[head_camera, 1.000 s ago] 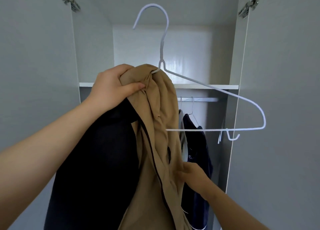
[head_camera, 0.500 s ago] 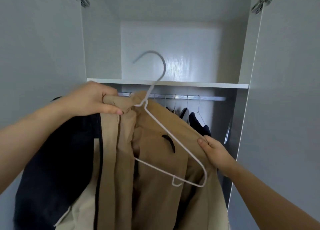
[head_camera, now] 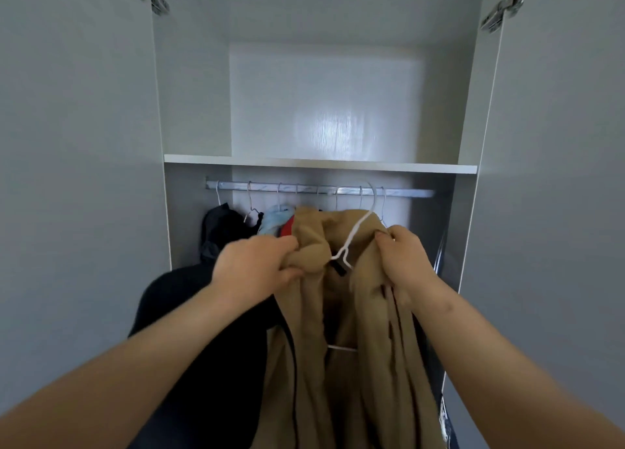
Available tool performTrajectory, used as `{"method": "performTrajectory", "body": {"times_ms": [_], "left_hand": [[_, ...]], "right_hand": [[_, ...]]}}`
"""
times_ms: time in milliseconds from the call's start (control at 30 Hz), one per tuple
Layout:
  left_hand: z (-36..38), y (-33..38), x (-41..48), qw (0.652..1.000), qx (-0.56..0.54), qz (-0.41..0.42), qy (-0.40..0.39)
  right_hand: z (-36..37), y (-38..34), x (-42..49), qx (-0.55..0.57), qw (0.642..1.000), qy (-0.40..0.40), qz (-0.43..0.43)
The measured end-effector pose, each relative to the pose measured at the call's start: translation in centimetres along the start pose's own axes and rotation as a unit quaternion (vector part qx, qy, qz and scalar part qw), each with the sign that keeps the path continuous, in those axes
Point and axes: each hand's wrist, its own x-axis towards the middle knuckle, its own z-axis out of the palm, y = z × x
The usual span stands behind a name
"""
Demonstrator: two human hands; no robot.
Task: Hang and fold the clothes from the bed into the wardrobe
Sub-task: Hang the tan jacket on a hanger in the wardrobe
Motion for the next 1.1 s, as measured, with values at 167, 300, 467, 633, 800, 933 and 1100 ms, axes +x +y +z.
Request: {"method": "performTrajectory", "body": {"times_ms": [167,300,467,633,800,933,1100], "left_hand": [[1.3,-0.1,-0.6,0.98,-0.173,-0.087,0.04],[0.4,-0.7,-1.0,0.938,-0.296,-0.123,0.134],[0.6,-0.6,-0.8,0.918,-0.383,-0.082,0.066],[-0.3,0.3,0.0,0.759,-0.623,-0.162,-0.094],[0.1,-0.3,-0.1,0.76,-0.601,-0.241,0.062],[-0.2,-1.5,-2.7,0.807,-0.568,-0.149,0.071],[-0.2,0.3,-4.0,0.854,-0.471,0.035,-0.218]], "right_hand": [[-0.8,-1.4,-1.8,0.09,0.993,-0.048,-0.063],[-2.3,1.2,-1.7,-0.203,0.965,0.007,-0.164],[-3.1,3.2,-2.5,-0.211,0.967,-0.09,-0.112],[-1.9,4.5,-3.3,-0.169,0.978,-0.078,-0.088],[-1.4,5.5,-2.7,-0.159,0.985,-0.051,-0.031],[-2.4,5.1,-1.6,-0.121,0.992,0.018,0.012],[-1.9,3.6,-1.6,-0.091,0.995,0.028,-0.023]]}}
